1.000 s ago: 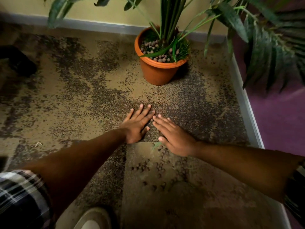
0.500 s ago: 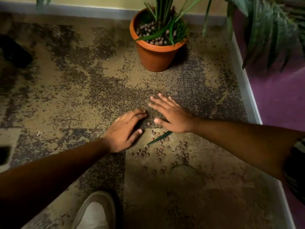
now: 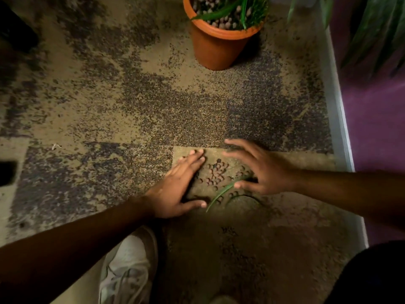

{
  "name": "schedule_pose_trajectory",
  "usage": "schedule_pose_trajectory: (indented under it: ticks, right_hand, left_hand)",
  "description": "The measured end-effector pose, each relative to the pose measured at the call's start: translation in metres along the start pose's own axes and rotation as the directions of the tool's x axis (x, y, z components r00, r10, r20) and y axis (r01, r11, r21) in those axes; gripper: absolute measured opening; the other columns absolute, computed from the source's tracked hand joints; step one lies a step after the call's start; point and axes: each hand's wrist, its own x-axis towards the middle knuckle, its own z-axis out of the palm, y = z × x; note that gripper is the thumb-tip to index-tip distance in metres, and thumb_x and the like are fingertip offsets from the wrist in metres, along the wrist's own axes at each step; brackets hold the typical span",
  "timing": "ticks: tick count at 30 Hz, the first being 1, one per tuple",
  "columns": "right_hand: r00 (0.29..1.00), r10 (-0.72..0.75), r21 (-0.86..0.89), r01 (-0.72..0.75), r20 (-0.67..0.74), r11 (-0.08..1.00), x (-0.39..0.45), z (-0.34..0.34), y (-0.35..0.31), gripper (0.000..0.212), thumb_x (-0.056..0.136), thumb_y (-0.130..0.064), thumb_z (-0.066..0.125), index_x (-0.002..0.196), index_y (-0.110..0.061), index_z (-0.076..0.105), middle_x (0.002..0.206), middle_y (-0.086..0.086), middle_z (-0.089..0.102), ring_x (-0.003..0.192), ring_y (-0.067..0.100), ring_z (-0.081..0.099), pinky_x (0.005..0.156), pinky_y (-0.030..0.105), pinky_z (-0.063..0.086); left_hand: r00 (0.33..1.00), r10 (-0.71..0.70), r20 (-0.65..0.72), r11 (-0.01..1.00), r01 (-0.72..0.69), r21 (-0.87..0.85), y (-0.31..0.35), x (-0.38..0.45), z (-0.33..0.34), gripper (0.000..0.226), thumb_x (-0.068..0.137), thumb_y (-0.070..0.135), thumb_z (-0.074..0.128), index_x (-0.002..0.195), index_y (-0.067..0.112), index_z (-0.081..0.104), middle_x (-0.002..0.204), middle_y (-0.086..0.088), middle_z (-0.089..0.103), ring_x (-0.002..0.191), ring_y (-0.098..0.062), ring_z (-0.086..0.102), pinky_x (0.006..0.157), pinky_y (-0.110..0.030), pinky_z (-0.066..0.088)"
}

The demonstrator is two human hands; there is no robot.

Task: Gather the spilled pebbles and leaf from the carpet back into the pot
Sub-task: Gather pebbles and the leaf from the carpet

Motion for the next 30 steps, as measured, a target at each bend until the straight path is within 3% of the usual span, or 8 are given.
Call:
schedule_pose_trajectory:
  ticks: [4, 8, 11, 15, 20, 24, 28, 30]
  right_hand:
    - [0.967, 0.251, -0.222, -0.233, 0.055, 0.947, -0.050, 0.021, 0.003, 0.133, 0.068, -0.092, 0.058, 0.162, -0.009, 0.015, 0.171, 0.007, -0.001, 0.159, 0.027, 0.004, 0.123, 0.055, 0.025]
    - [0.938, 0.346, -0.362, -0.312, 0.031, 0.878, -0.067, 0.056, -0.017, 0.145, 0.064, -0.101, 0.045, 0.160, 0.003, 0.015, 0.171, 0.016, -0.001, 0.159, 0.031, -0.002, 0.124, 0.057, 0.018]
    - [0.936, 0.350, -0.336, -0.341, -0.036, 0.878, -0.051, 0.072, -0.026, 0.138, 0.070, -0.097, 0.041, 0.158, 0.007, 0.017, 0.170, 0.020, 0.003, 0.158, 0.033, 0.001, 0.124, 0.057, 0.020]
    - [0.980, 0.185, -0.284, -0.200, -0.077, 0.938, -0.015, 0.081, -0.038, 0.112, 0.088, -0.079, 0.035, 0.156, 0.009, 0.020, 0.168, 0.023, 0.010, 0.158, 0.033, 0.007, 0.124, 0.053, 0.022]
    - [0.963, 0.100, 0.081, -0.082, -0.251, 0.993, 0.006, 0.071, -0.033, 0.090, 0.092, -0.053, 0.057, 0.152, 0.009, 0.032, 0.164, 0.024, 0.025, 0.154, 0.035, 0.023, 0.119, 0.057, 0.029]
    - [0.934, -0.010, -0.007, 0.009, -0.357, 1.000, -0.021, 0.072, -0.046, 0.079, 0.080, -0.045, 0.070, 0.144, -0.005, 0.044, 0.156, 0.023, 0.041, 0.150, 0.038, 0.033, 0.117, 0.064, 0.025]
    - [0.935, -0.354, -0.236, 0.339, -0.024, 0.911, -0.037, 0.106, -0.076, 0.052, 0.098, -0.034, 0.058, 0.149, -0.024, 0.051, 0.163, 0.007, 0.035, 0.154, 0.027, 0.027, 0.120, 0.063, 0.021]
    - [0.908, -0.412, -0.267, 0.417, 0.078, 0.869, -0.033, 0.114, -0.079, 0.049, 0.103, -0.030, 0.050, 0.152, -0.023, 0.048, 0.166, 0.002, 0.030, 0.156, 0.023, 0.021, 0.122, 0.060, 0.019]
  left_hand:
    - [0.989, -0.145, -0.021, 0.952, 0.146, 0.271, -0.010, -0.015, 0.000, 0.138, 0.067, 0.097, 0.046, 0.160, 0.007, -0.003, 0.167, -0.012, -0.016, 0.154, -0.028, -0.017, 0.125, -0.052, -0.002]
    - [0.987, -0.163, 0.004, 0.895, 0.146, 0.422, -0.011, -0.023, 0.012, 0.135, 0.072, 0.098, 0.030, 0.158, -0.001, 0.000, 0.166, -0.021, -0.012, 0.154, -0.034, -0.013, 0.124, -0.054, 0.010]
    - [0.987, -0.159, 0.003, 0.898, 0.143, 0.415, 0.003, -0.011, 0.025, 0.130, 0.077, 0.095, 0.025, 0.157, -0.004, 0.001, 0.165, -0.023, -0.010, 0.154, -0.035, -0.011, 0.125, -0.053, 0.010]
    - [0.998, -0.051, 0.028, 0.931, 0.037, 0.363, 0.023, 0.018, 0.044, 0.120, 0.086, 0.087, 0.026, 0.157, -0.005, -0.003, 0.166, -0.021, -0.003, 0.155, -0.030, -0.009, 0.126, -0.047, 0.004]
    - [0.997, -0.046, -0.054, 0.991, 0.053, 0.122, 0.024, 0.023, 0.039, 0.108, 0.093, 0.071, 0.045, 0.159, 0.001, -0.004, 0.167, -0.014, -0.001, 0.156, -0.018, -0.006, 0.126, -0.033, -0.003]
    - [0.998, -0.054, -0.014, 0.944, 0.056, 0.326, -0.008, -0.007, 0.023, 0.110, 0.091, 0.080, 0.033, 0.159, 0.002, -0.005, 0.167, -0.011, -0.006, 0.155, -0.020, -0.009, 0.127, -0.038, -0.002]
    - [1.000, -0.006, 0.019, 0.903, -0.002, 0.430, -0.030, -0.021, 0.011, 0.100, 0.095, 0.073, 0.028, 0.158, -0.002, 0.007, 0.167, -0.016, 0.007, 0.156, -0.025, 0.005, 0.126, -0.043, 0.012]
    - [1.000, -0.004, 0.007, 0.892, 0.000, 0.452, -0.028, -0.020, 0.011, 0.093, 0.098, 0.066, 0.030, 0.158, -0.002, 0.010, 0.167, -0.016, 0.008, 0.156, -0.025, 0.005, 0.126, -0.044, 0.014]
